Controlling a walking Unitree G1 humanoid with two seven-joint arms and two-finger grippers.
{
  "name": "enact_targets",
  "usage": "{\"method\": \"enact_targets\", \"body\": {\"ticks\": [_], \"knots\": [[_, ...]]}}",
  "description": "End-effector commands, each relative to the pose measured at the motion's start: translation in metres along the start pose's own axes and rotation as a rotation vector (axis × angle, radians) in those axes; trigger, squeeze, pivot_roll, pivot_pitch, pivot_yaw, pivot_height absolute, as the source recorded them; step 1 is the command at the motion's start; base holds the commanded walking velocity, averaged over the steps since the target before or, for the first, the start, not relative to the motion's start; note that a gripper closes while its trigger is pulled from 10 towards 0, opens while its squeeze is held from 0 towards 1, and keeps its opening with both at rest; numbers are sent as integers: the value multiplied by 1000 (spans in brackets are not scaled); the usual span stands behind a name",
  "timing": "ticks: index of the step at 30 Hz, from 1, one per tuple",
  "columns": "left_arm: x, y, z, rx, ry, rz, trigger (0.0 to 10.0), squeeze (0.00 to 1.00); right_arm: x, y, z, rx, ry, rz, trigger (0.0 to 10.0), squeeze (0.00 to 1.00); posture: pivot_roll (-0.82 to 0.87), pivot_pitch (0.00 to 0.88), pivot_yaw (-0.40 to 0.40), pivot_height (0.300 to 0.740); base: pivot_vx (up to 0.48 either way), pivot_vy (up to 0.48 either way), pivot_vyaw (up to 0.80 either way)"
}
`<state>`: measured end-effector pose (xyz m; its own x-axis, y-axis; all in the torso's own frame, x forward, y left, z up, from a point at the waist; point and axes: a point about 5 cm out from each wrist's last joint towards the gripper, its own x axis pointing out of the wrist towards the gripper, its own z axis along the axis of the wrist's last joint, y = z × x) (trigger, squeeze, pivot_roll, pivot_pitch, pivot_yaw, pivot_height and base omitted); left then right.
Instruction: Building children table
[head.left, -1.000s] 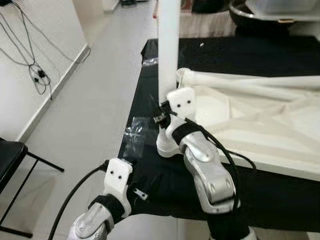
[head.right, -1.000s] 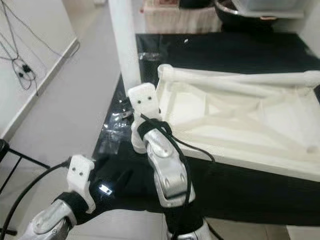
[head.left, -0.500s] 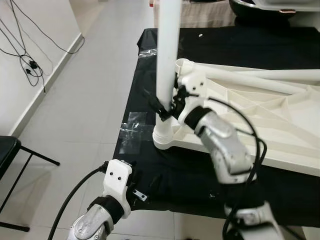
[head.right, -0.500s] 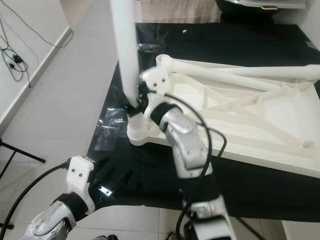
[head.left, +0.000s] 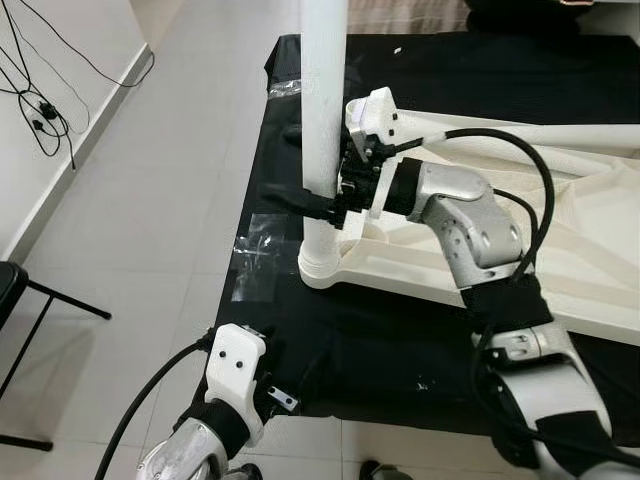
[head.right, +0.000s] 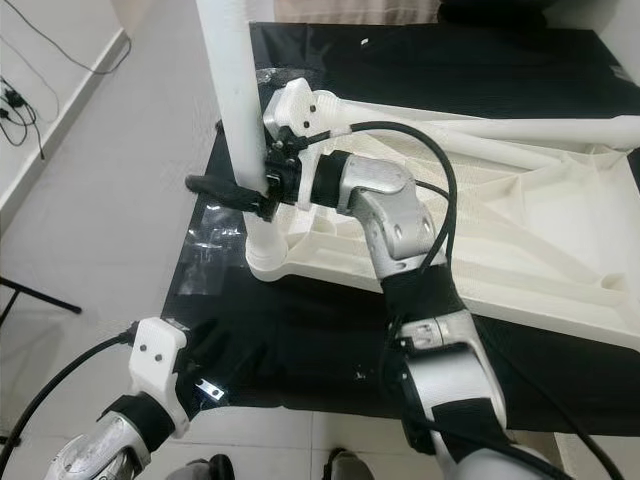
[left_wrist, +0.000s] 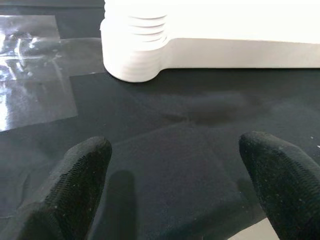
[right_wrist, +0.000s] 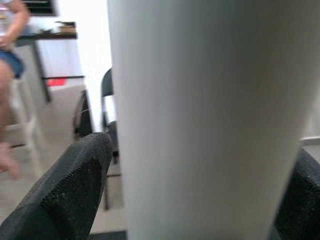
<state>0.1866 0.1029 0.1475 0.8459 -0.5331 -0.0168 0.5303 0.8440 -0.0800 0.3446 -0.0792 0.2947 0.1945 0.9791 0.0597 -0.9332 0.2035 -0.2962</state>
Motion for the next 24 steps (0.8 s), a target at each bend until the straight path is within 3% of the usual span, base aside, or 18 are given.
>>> {"method": "enact_targets", "body": {"ticks": [1,5,6,8,9,17,22,24], "knots": [[-3,-4,-3,3,27,0,10000,0,2,4,0,10,-2,76,10000,0,112,285,-6,740,0,0,0],[-4,-4,-3,1,32,-1,10000,0,0,3,-4,25,9,124,10000,0,113,286,-3,740,0,0,0],[-5,-5,-3,0,34,-2,10000,0,0,2,-4,32,8,129,7098,0,113,286,-2,740,0,0,0],[-5,-5,-3,0,36,-3,10000,0,0,0,-5,37,6,136,7098,0,113,286,-2,740,0,0,0],[-5,-5,-3,0,37,-2,10000,0,0,-1,-6,44,1,144,0,0,115,288,0,740,0,0,0],[-4,-4,-3,7,34,5,10000,0,-3,-4,-12,73,4,183,0,0,114,283,-1,740,0,0,0],[-3,-3,-1,24,19,15,10000,0,-13,-7,-23,84,43,119,0,0,107,271,-11,740,0,0,0],[-3,-2,0,41,7,24,10000,0,-23,-7,-35,101,76,25,0,0,101,263,-18,740,0,0,0]]}}
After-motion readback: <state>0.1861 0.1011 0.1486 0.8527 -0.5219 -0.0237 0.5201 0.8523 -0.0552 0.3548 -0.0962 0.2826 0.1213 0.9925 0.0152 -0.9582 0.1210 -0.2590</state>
